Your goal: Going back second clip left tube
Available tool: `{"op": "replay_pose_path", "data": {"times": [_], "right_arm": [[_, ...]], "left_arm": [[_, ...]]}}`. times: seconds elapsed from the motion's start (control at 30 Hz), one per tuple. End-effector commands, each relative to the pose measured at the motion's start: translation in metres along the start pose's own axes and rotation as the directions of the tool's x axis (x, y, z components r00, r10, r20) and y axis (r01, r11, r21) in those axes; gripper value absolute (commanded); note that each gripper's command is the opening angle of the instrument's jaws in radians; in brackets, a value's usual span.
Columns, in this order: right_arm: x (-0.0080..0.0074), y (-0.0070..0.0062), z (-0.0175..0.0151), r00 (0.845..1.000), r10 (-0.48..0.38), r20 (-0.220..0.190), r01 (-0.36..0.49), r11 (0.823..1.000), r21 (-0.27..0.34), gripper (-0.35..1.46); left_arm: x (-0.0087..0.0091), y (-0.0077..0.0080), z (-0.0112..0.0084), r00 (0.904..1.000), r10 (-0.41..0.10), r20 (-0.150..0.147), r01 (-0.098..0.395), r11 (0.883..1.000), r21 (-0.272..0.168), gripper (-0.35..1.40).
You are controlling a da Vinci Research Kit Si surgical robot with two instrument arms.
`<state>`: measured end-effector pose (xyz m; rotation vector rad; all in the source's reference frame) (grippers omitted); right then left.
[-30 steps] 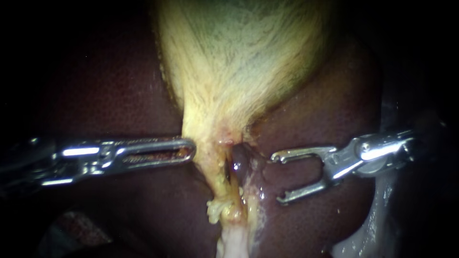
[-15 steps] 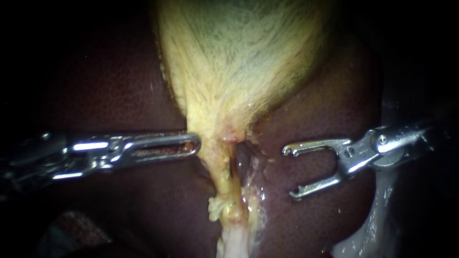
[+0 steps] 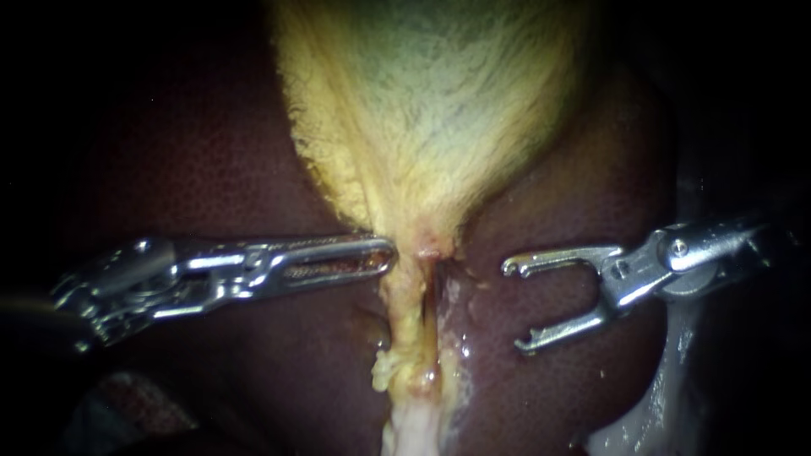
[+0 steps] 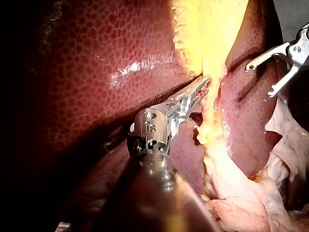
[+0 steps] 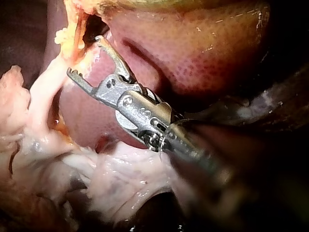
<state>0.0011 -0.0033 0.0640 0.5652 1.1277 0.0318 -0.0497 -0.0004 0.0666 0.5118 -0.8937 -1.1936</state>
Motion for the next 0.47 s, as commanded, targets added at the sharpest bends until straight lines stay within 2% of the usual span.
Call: {"op": "replay_pose_path", "data": {"times": [0.03, 0.47], "right_arm": [[0.0, 0.0, 0.0, 1.0, 0.0, 0.001, 0.0, 1.0, 0.0, 0.6], [0.0, -0.0001, -0.0001, 1.0, 0.0, 0.0, 0.0, 1.0, 0.001, 0.6]], "left_arm": [[0.0, 0.0, 0.0, 1.0, 0.001, 0.0, -0.001, 1.0, 0.0, -0.35], [0.0, 0.0, 0.0001, 1.0, 0.001, 0.0, -0.001, 1.0, 0.001, -0.35]]}}
